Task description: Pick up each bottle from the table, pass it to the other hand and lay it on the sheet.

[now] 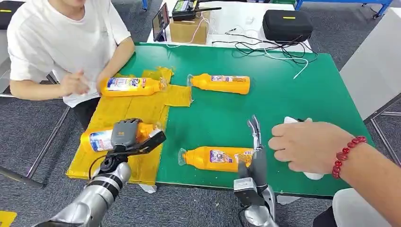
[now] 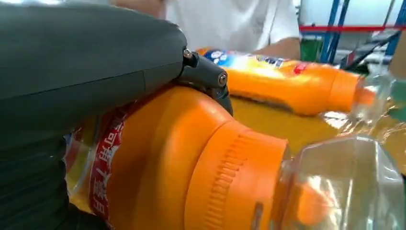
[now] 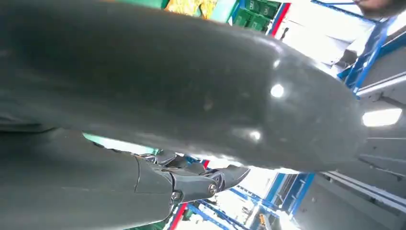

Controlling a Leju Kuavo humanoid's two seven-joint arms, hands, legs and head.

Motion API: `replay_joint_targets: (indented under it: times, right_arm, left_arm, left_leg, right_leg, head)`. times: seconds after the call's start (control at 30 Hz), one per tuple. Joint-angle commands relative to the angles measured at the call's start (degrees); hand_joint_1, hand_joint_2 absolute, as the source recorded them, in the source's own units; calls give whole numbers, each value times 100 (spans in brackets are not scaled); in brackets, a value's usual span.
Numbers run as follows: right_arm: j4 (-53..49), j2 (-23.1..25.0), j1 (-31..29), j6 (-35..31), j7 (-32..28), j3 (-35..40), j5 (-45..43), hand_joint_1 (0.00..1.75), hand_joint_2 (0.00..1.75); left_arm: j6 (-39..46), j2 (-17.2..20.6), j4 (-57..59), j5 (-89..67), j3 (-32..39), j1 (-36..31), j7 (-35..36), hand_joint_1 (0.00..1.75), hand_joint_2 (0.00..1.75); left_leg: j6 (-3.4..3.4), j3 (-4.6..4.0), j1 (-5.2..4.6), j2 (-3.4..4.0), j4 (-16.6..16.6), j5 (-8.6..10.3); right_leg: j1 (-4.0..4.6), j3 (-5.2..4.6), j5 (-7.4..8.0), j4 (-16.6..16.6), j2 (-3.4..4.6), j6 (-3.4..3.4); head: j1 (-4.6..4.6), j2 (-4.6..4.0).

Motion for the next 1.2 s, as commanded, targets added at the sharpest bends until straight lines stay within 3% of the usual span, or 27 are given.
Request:
replay_joint_targets:
  times: [0.03,0.2,0.33,0.6,0.77,0.93,1.2]
  right_arm:
    - [328,16,-106,84,-5,-197,-26,0,0]
    - [313,10,-87,150,-5,-166,-41,0,0]
    - [317,-36,-132,153,-5,-4,-47,0,0]
    - [496,-66,-270,62,-5,164,-28,0,0]
    - [496,-66,-270,62,-5,164,-28,0,0]
    - [571,-103,-304,-63,-5,321,99,0,0]
    - [555,-152,-186,-177,-5,435,136,0,0]
  left_arm:
    - [-413,27,820,470,86,-250,-267,0,175]
    - [-661,-161,566,1147,146,-142,-986,0,175]
    - [-1258,-425,-4,2261,143,42,-1962,0,175]
    - [-822,-467,-868,2731,-601,281,-2223,0,175]
    - [-822,-467,-868,2731,-601,281,-2223,0,175]
    - [-314,-466,-2193,3540,-1418,782,-2496,0,175]
    - [428,-445,-3474,4187,-1686,1486,-2705,0,175]
  left_leg:
    - [-8,18,4,0,-5,-2]
    - [-12,26,6,-2,-7,3]
    - [-7,24,3,-6,-4,6]
    - [-12,20,6,-8,1,1]
    - [-14,10,9,-8,6,-1]
    - [-13,10,11,-5,7,-3]
    - [-13,6,10,3,8,-8]
  right_leg:
    - [4,18,-1,-4,2,-9]
    - [6,25,0,-8,-1,-10]
    - [3,25,-1,-4,-4,-6]
    - [6,26,-2,-3,1,-13]
    - [11,14,-4,2,-2,-16]
    - [12,14,-4,0,0,-14]
    - [11,9,-7,2,9,-15]
  head:
    - [0,0]
    - [-2,0]
    - [0,2]
    - [0,2]
    - [-2,0]
    - [-2,2]
    - [-4,2]
